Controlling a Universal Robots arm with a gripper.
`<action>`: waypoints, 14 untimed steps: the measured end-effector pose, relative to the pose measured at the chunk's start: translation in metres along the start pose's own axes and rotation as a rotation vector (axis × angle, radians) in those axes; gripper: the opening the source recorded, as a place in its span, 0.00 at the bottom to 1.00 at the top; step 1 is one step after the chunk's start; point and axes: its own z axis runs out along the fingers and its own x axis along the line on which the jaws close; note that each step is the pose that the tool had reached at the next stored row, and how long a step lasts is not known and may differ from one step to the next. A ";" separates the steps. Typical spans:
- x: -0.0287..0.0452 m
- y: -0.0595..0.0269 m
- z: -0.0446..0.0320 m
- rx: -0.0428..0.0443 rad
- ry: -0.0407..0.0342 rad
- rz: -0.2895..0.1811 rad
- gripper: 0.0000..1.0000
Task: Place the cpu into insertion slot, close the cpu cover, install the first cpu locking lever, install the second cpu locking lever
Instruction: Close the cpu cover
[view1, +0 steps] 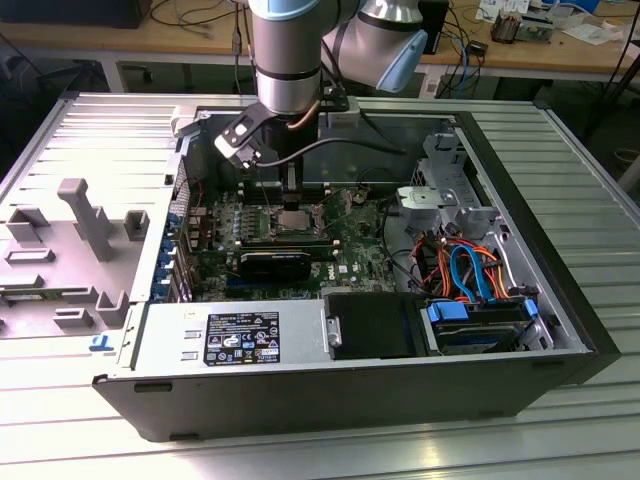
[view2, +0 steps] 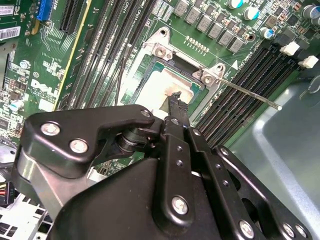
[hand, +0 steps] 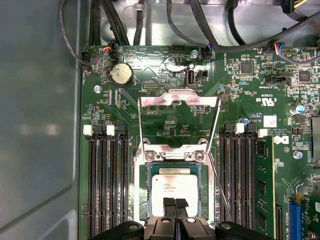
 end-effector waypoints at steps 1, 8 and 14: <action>0.0000 0.0000 -0.0007 -0.0001 0.0002 0.000 0.11; -0.0001 0.0001 -0.0035 -0.0001 0.0016 0.000 0.11; -0.0002 0.0010 -0.0035 -0.0001 0.0023 0.000 0.11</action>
